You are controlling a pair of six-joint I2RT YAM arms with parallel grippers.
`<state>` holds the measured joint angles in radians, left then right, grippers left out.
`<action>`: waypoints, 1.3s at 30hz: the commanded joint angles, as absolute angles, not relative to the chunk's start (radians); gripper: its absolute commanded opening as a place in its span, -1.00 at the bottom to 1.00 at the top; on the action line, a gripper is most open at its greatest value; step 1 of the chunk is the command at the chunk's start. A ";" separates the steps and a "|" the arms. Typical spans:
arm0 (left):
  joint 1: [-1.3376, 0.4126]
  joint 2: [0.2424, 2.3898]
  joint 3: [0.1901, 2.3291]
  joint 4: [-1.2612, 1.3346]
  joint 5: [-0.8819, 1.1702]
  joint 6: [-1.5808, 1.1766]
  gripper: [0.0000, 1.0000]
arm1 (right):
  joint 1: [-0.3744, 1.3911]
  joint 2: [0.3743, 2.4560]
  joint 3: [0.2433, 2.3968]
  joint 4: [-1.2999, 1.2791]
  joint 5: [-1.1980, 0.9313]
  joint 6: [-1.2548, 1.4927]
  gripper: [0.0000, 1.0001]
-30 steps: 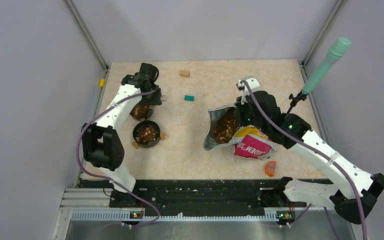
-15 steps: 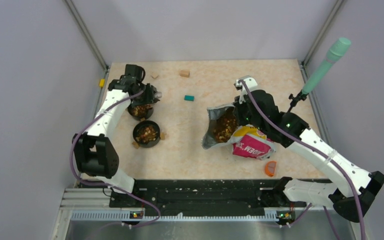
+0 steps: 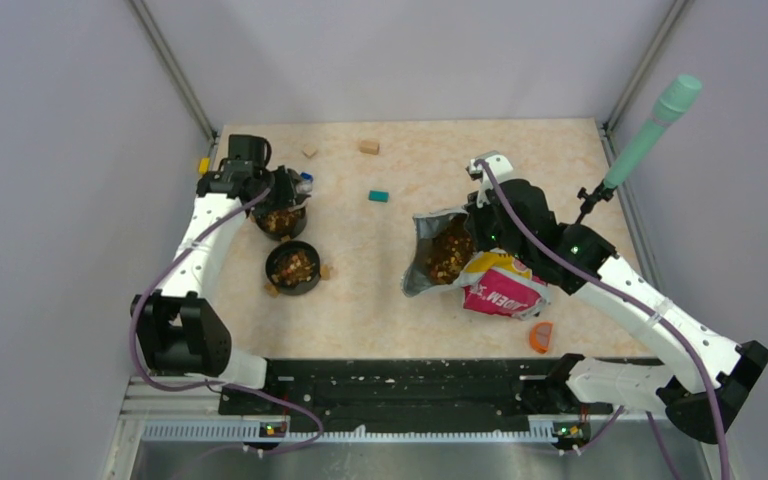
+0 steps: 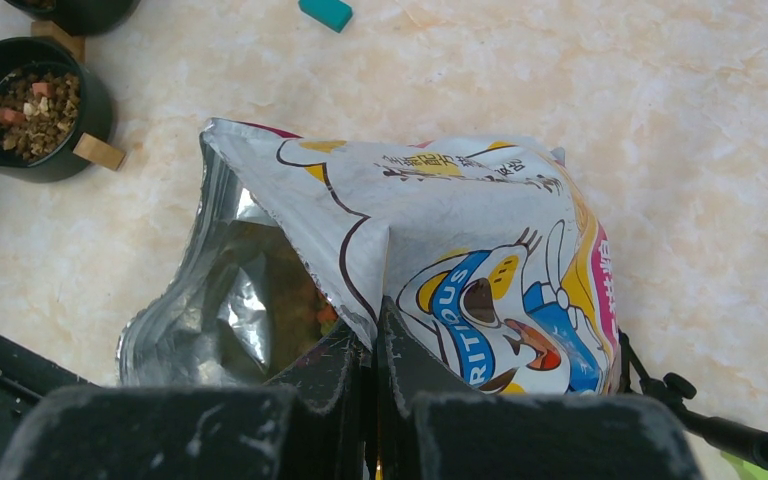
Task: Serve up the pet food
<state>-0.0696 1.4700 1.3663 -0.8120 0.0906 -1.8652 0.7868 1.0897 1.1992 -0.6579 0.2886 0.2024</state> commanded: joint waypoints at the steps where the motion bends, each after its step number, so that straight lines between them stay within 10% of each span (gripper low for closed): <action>1: -0.041 1.410 1.334 -0.762 0.106 -1.896 -1.00 | 0.787 1.090 1.270 -0.500 0.270 0.195 -1.00; 21: -0.032 1.338 1.439 -0.884 0.077 -1.662 -1.00 | 0.788 1.069 1.244 -0.470 0.264 0.213 -1.00; 39: -0.459 1.614 1.610 -0.564 -0.308 -0.479 -1.00 | 0.787 1.032 1.210 -0.427 0.285 0.231 -1.00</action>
<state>-0.4492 1.5951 1.6749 -0.7376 -0.1596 -0.7509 0.7868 1.0801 1.1893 -0.6380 0.2932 0.2138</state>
